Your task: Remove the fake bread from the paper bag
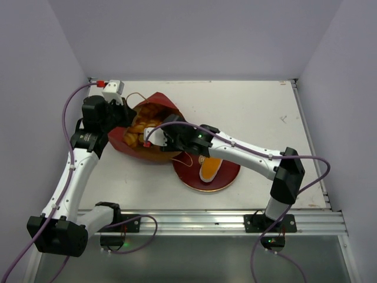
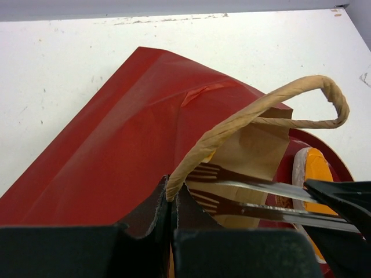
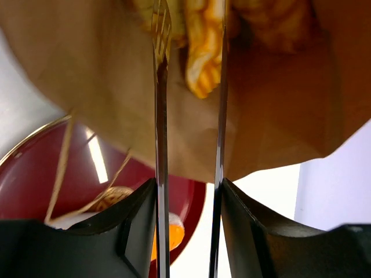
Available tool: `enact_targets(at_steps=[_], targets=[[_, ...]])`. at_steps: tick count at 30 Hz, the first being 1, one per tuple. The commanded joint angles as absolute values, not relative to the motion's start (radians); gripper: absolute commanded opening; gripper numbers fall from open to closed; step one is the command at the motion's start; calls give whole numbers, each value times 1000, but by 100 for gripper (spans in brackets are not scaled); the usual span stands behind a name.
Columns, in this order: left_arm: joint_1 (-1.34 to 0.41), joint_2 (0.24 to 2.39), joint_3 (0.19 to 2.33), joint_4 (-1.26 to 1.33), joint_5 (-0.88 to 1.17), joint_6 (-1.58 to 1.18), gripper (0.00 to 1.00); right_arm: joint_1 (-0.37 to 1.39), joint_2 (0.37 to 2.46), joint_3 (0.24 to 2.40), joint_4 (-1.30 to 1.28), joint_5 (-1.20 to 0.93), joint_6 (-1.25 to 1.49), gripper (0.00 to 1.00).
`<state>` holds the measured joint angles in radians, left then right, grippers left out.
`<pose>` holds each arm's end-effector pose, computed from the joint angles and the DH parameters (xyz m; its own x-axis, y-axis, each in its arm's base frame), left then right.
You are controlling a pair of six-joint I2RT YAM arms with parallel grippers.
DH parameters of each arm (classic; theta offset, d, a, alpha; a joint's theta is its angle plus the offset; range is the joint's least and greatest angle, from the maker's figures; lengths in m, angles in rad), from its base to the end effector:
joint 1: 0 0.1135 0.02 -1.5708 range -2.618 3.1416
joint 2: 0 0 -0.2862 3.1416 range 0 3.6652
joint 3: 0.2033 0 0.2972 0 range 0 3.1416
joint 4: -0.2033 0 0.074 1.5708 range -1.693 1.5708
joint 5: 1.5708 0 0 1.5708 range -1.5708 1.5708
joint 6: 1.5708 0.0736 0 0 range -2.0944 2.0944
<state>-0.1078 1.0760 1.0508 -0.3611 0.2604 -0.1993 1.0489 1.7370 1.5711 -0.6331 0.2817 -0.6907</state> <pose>0.3072 -0.0523 0.3634 -0.4347 -0.1454 -0.8888 0.2602 0.9245 -0.2785 0.2497 0.3931 0.3032 0.1935 -0.8910 -0.4107 -0.7950 0.1029 -0.5979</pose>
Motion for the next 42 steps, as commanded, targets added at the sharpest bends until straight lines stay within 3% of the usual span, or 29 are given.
enact_targets(at_steps=[1,9,42], targets=[[-107,1054,1054,-305,296,-224,0,1052,1767,1655,-526,387,-661,49],[-107,1048,1039,-293,304,-229,0,1052,1848,1681,-535,374,-641,49],[-107,1040,1048,-316,298,-222,0,1057,1798,1641,-552,322,-614,49]])
